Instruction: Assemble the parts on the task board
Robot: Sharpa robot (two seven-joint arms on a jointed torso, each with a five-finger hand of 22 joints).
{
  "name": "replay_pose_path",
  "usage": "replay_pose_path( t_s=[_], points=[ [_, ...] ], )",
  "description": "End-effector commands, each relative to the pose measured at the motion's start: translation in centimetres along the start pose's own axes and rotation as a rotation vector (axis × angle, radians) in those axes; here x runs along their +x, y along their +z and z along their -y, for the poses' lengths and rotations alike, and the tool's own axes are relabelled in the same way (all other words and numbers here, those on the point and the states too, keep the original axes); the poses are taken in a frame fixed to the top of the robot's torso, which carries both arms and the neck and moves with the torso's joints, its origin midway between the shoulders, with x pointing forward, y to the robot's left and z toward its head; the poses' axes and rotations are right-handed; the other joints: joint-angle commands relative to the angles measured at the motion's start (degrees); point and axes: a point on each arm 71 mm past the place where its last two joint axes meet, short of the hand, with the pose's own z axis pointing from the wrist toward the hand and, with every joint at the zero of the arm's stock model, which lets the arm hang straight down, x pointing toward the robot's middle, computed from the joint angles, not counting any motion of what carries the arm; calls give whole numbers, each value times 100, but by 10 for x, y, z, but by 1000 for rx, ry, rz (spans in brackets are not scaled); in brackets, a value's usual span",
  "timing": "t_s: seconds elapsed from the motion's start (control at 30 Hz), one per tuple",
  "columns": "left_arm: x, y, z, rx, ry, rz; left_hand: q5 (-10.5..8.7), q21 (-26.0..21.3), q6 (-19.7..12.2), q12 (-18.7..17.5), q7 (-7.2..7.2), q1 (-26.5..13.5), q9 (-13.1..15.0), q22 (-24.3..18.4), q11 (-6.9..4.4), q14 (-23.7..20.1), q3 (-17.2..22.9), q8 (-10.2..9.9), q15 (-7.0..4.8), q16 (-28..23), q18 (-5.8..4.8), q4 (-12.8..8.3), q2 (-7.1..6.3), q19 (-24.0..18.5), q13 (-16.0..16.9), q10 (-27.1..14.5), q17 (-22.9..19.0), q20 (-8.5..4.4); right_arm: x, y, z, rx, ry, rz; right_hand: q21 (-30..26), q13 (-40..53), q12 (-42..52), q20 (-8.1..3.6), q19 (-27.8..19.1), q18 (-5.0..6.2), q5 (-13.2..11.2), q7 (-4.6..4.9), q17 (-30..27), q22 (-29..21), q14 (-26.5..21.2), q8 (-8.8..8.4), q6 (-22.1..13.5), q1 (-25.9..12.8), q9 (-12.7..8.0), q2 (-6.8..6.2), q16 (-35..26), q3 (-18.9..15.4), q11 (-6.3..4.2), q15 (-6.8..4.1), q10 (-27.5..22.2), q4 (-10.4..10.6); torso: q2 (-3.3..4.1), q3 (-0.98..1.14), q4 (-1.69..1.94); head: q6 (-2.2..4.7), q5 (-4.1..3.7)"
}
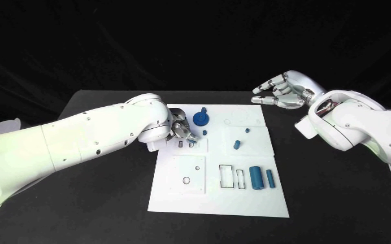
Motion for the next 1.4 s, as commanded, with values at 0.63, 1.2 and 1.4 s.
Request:
replay_pose_path(
  t_s=[0.63,1.2,1.4],
  points=[
    [3,-4,-2,11,24,83,26,44,77,75,-65,-189,12,402,5,596,899,-12,7,18,-59,-941,-72,75,67,75,1508,30,4,0,0,0,-7,-34,-19,1037,-39,-29,260,71,37,3,1013,890,467,-10,-46,-37,-1,26,-35,-57,-15,-29,163,13,12,8,-7,-46,40],
    [9,2,-1,-10,78,24,8,39,181,61,-68,-274,-220,407,5,596,710,-200,7,18,-59,-1112,-111,74,51,67,1508,28,5,1,-1,-3,-6,-35,-21,1034,-43,-29,259,72,53,1,1012,887,467,-5,-45,-57,1,27,-37,-82,-15,-30,162,30,8,5,-3,-118,45],
    [9,2,-1,-15,77,31,4,85,232,79,-72,-323,-274,493,2,596,629,-225,4,18,-78,-1121,-87,115,70,81,1508,27,5,1,-1,-2,-6,-35,-21,1033,-43,-29,260,71,64,0,1010,889,467,-3,-45,-65,1,29,-38,-94,-16,-30,162,37,9,6,-1,-136,50]
  ],
)
